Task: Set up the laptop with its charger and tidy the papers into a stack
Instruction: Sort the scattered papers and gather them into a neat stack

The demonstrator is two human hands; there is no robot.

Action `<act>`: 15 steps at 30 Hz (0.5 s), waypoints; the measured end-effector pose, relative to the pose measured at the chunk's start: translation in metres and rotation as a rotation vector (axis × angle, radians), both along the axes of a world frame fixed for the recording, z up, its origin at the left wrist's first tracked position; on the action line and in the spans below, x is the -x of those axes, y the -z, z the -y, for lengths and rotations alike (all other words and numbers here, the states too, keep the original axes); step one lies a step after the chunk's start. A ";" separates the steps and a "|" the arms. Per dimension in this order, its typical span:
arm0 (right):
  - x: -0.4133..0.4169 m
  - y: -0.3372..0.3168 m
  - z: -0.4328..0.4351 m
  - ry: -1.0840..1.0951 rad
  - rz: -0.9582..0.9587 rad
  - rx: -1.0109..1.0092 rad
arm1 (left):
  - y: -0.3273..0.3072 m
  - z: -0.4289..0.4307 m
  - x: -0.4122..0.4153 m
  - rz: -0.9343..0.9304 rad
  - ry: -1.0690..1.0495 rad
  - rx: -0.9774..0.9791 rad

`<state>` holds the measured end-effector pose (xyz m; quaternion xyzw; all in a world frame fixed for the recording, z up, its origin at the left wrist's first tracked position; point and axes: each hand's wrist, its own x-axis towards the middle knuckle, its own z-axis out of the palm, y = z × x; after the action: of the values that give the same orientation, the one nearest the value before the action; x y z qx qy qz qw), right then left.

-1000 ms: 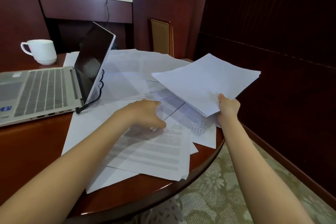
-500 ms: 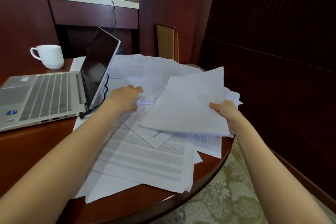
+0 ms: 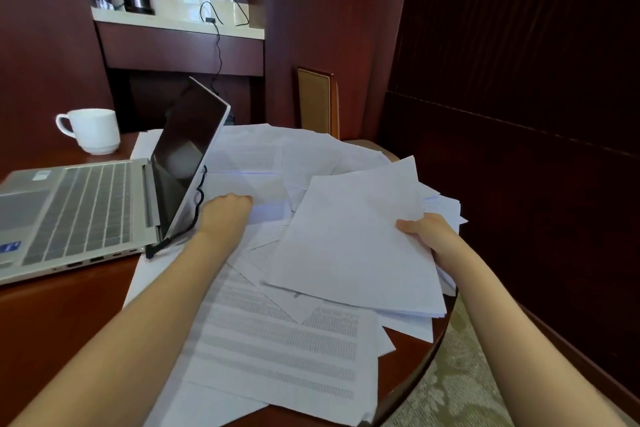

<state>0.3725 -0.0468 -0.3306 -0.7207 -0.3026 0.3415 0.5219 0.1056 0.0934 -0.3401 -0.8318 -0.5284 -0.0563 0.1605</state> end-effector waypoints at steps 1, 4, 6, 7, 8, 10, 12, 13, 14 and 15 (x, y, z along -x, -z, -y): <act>-0.001 0.000 -0.003 0.001 0.005 0.007 | 0.002 -0.005 0.003 0.091 0.020 0.025; 0.002 -0.007 -0.008 -0.017 0.179 0.194 | -0.001 -0.010 0.013 0.367 0.108 0.310; 0.006 -0.016 -0.013 -0.018 0.542 0.466 | -0.002 -0.006 0.016 0.398 0.140 0.444; 0.008 -0.020 -0.017 0.013 0.734 0.551 | -0.001 -0.003 0.016 0.402 0.147 0.447; 0.013 -0.025 -0.021 0.044 0.857 0.569 | 0.000 0.000 0.016 0.398 0.154 0.429; 0.031 -0.033 -0.037 0.027 0.911 0.412 | 0.002 0.005 0.014 0.368 0.170 0.384; 0.058 -0.041 -0.060 -0.115 0.782 0.164 | 0.001 0.010 0.013 0.372 0.164 0.367; 0.075 -0.044 -0.073 -0.188 0.634 0.075 | 0.001 0.012 0.014 0.388 0.156 0.353; 0.090 -0.044 -0.086 -0.244 0.477 0.026 | 0.000 0.016 0.015 0.406 0.143 0.327; 0.104 -0.044 -0.098 -0.278 0.352 0.012 | 0.000 0.020 0.016 0.422 0.130 0.287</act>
<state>0.2685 0.0513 -0.2868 -0.7236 -0.4837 0.2808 0.4045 0.0900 0.0734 -0.3399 -0.8480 -0.4982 -0.1635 -0.0769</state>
